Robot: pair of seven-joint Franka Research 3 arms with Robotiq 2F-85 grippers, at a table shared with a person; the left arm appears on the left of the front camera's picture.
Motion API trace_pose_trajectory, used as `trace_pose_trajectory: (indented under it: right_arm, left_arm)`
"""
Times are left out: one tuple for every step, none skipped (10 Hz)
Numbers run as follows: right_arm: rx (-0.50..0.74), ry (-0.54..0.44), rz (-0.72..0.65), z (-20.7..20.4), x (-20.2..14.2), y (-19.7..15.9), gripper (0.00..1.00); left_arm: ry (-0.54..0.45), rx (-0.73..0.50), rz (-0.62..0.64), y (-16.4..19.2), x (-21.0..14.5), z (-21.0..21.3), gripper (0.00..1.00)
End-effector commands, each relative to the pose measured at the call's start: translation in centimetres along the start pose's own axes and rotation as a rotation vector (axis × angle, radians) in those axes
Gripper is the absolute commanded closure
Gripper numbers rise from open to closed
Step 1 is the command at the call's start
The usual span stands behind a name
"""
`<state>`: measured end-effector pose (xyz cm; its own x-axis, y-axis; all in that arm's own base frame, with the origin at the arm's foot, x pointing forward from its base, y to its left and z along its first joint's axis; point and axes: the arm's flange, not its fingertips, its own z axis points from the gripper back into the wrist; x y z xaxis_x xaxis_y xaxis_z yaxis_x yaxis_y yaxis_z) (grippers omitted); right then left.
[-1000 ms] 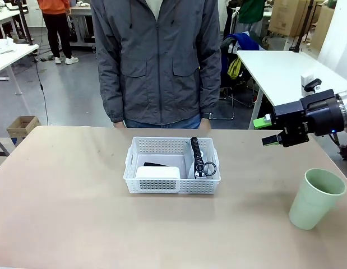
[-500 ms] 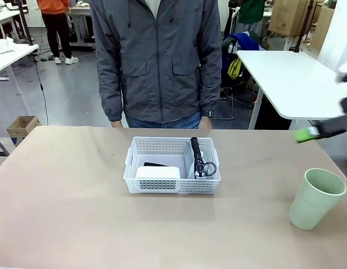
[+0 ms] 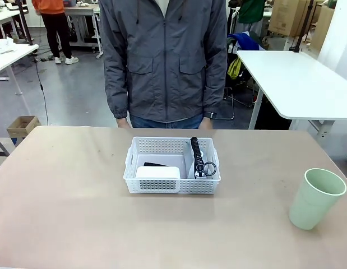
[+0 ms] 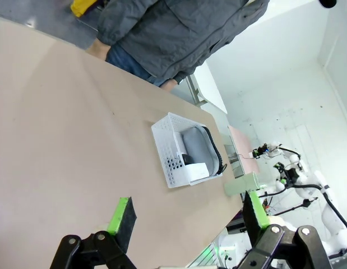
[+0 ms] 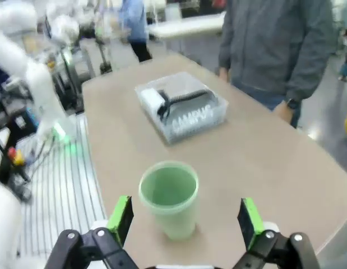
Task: Efficiently arrange items inside the basket to fit them all.
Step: Pick up the Reusable plastic cup and place it inside the Organizing basket.
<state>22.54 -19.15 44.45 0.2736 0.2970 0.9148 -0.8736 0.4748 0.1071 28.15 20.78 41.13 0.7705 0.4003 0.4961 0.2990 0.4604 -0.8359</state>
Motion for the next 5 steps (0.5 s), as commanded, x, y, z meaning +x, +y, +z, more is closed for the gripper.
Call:
trace_pose_trajectory:
  right_arm:
    - [-0.047,0.155,0.087,-1.0,-4.6,2.5,0.0]
    - [-0.065,0.164,0.074,-1.4,-6.0,2.5,0.0]
    - [-0.114,0.201,0.014,-1.9,-7.5,2.0,0.0]
    - [-0.139,0.28,-0.039,-2.9,-8.9,1.5,0.0]
    - [-0.151,0.376,-0.091,-4.1,-9.8,1.2,0.0]
  left_arm:
    - [0.01,-0.009,-0.011,-0.1,-0.1,0.3,0.0]
    - [0.01,-0.009,-0.011,-0.1,-0.1,0.3,0.0]
    - [0.01,-0.009,-0.011,-0.1,-0.1,0.3,0.0]
    - [0.01,-0.009,-0.011,-0.1,-0.1,0.3,0.0]
    - [0.01,-0.009,-0.011,-0.1,-0.1,0.3,0.0]
